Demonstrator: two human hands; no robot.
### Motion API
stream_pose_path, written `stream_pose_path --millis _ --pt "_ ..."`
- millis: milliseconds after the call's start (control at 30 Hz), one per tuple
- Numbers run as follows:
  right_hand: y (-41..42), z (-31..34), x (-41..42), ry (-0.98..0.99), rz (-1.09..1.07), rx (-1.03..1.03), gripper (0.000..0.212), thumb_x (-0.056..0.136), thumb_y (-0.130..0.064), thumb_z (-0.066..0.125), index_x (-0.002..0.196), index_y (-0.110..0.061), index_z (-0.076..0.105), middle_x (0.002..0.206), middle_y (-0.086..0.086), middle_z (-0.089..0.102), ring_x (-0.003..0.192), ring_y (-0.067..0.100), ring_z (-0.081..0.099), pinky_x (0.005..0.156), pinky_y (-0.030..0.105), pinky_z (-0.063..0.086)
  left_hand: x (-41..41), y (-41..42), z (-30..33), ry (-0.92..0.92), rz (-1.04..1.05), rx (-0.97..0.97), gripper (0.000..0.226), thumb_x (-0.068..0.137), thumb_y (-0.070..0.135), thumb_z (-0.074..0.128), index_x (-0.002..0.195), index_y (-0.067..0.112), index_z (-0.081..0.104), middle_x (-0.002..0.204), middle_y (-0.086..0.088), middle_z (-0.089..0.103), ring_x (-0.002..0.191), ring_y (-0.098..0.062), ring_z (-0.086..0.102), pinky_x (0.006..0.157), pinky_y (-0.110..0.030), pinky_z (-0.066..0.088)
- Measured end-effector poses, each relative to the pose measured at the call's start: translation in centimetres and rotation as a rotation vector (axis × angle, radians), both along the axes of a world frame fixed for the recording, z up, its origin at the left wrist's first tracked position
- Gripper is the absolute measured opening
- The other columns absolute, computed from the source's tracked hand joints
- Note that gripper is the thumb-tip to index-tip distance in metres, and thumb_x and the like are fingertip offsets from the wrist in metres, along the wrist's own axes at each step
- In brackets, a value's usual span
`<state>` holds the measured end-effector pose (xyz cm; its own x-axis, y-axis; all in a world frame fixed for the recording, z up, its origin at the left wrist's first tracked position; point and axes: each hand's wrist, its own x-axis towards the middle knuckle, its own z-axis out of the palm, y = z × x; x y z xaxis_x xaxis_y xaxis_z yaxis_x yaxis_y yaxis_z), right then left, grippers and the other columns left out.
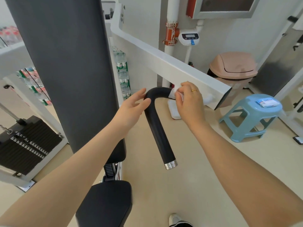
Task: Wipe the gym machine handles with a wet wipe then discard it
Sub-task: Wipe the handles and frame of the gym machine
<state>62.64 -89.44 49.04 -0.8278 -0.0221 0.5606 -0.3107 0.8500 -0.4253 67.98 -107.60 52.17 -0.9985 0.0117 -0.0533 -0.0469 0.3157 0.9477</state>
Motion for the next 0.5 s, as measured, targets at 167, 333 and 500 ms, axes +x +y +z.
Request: stream_pose_path --millis 167,333,500 --pt "-1.8 0.4 0.8 -0.002 0.144 0.057 0.013 0.092 -0.015 0.053 0.093 -0.003 0.057 0.111 0.013 0.06 0.104 0.026 0.056 0.089 0.032 0.045 -0.5 1.0 -0.1 -0.006 0.082 0.043 0.043 0.095 0.032 0.046 0.138 0.029 0.043 0.131 0.008 0.054 0.122 -0.014 0.049 0.108 -0.04 0.037" --pt "1.7 -0.1 0.4 -0.077 -0.028 -0.14 0.015 0.095 -0.017 0.047 0.092 -0.007 0.058 0.095 0.007 0.06 0.088 0.02 0.056 0.079 0.037 0.051 -0.6 1.5 0.7 -0.033 0.151 0.049 0.039 0.095 0.022 0.048 0.133 0.023 0.05 0.12 0.006 0.061 0.108 -0.012 0.058 0.095 -0.025 0.044" --pt "-1.6 0.6 0.6 -0.057 0.119 -0.148 0.023 0.096 -0.011 0.046 0.114 -0.005 0.06 0.114 0.011 0.064 0.106 0.026 0.059 0.094 0.034 0.045 -1.5 1.8 2.6 -0.188 0.28 0.24 0.026 0.093 0.015 0.047 0.113 0.011 0.064 0.1 0.001 0.068 0.09 -0.021 0.068 0.086 -0.029 0.053"
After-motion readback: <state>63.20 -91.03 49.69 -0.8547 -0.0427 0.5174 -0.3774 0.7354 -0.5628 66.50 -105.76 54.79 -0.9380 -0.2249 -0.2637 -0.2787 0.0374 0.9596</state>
